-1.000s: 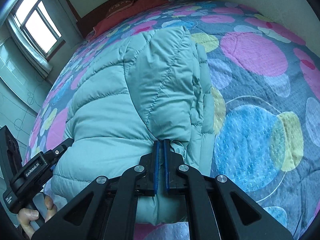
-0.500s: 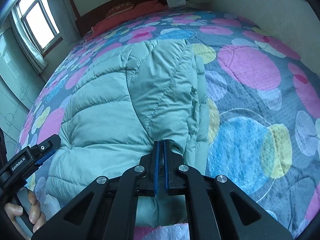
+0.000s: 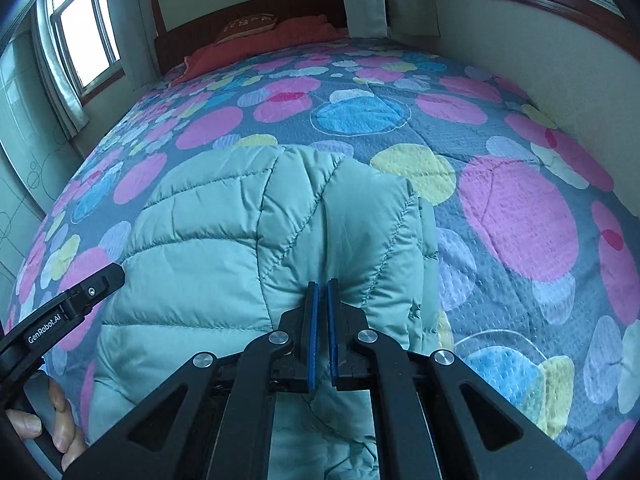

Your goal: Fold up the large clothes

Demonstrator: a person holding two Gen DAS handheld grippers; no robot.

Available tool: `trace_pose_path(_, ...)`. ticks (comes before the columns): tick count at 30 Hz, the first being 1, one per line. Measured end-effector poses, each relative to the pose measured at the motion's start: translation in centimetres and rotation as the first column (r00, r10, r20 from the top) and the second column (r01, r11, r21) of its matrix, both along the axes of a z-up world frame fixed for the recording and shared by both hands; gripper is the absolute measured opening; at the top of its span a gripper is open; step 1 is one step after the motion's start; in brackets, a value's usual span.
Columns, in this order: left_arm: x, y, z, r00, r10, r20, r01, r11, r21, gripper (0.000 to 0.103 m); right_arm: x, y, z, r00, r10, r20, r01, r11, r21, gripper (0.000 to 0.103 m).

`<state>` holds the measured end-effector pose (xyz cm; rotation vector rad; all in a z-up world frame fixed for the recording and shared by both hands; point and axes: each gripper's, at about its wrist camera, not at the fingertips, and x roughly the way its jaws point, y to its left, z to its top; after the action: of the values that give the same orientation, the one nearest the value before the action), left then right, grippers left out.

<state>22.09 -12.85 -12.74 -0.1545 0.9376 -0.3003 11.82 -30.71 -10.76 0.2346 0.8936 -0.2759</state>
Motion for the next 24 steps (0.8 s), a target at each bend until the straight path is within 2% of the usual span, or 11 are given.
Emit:
trace_pose_path(2, 0.1, -0.6, -0.8, 1.000, -0.007, 0.002, 0.007, 1.000, 0.027, 0.062, 0.4, 0.0, -1.3, 1.000, 0.007, -0.031, -0.008, 1.000, -0.018, 0.004)
trace_pose_path(6, 0.1, -2.0, -2.1, 0.999, -0.030, 0.014, 0.029, 0.996, 0.085, 0.062, 0.8, 0.3, -2.8, 0.999, 0.004, -0.039, -0.007, 0.997, -0.071, 0.004)
trace_pose_path(11, 0.5, -2.4, -3.0, 1.000, -0.028, -0.010, 0.029, 0.996, 0.085, 0.063, 0.5, -0.2, -3.8, 1.000, -0.020, -0.005, 0.020, 0.999, -0.049, 0.003)
trace_pose_path(15, 0.5, -2.7, -3.6, 0.999, -0.037, 0.003, 0.036, 0.994, 0.103, 0.063, 0.4, -0.1, -4.0, 0.999, -0.027, 0.018, 0.028, 0.998, -0.057, 0.003)
trace_pose_path(20, 0.6, -1.4, -2.9, 1.000, -0.025, -0.016, 0.026, 0.999, 0.039, 0.065, -0.2, -0.5, -3.1, 0.999, -0.020, 0.048, 0.021, 1.000, -0.022, 0.004)
trace_pose_path(24, 0.1, 1.3, -2.0, 0.998, 0.037, -0.046, -0.040, 0.998, -0.049, 0.074, -1.8, -2.0, -1.6, 0.995, -0.049, 0.091, 0.040, 0.995, 0.092, 0.004)
